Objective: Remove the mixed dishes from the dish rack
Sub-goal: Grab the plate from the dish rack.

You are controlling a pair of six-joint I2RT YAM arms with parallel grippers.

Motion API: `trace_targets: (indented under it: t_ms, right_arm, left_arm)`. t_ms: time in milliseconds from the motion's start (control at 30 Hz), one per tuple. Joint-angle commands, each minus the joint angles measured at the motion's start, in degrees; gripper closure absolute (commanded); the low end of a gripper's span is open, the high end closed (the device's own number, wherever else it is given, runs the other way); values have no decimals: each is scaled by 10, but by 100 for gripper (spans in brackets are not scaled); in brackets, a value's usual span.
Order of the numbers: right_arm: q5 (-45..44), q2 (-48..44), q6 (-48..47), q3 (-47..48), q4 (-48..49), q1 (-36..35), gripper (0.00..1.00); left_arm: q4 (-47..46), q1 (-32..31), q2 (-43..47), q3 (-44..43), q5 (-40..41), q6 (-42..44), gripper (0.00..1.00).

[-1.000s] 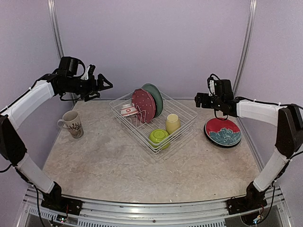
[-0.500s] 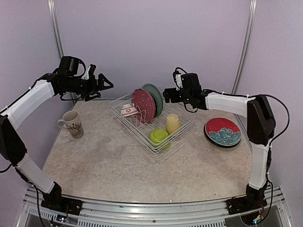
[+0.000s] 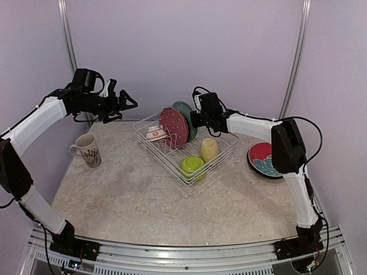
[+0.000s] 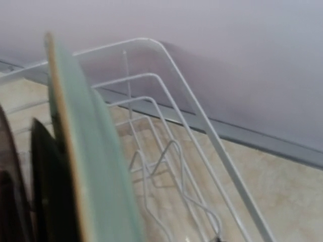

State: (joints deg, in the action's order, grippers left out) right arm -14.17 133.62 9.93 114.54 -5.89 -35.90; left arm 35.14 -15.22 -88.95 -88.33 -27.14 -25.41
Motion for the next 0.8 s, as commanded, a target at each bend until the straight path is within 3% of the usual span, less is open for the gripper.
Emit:
trace_targets:
  t_ms: [0, 133, 333, 767]
  right_arm:
    - [-12, 48, -18, 67, -44, -4, 63]
    - [-5, 67, -29, 99, -59, -6, 84]
    - [-8, 49, -40, 88, -70, -9, 100]
    - [-106, -39, -94, 81, -96, -13, 100]
  left_arm:
    - [4, -3, -10, -14, 3, 11, 1]
    - [6, -3, -12, -14, 6, 13, 1]
    - [6, -1, -16, -15, 3, 12, 1]
    - [10, 0, -22, -18, 13, 17, 1]
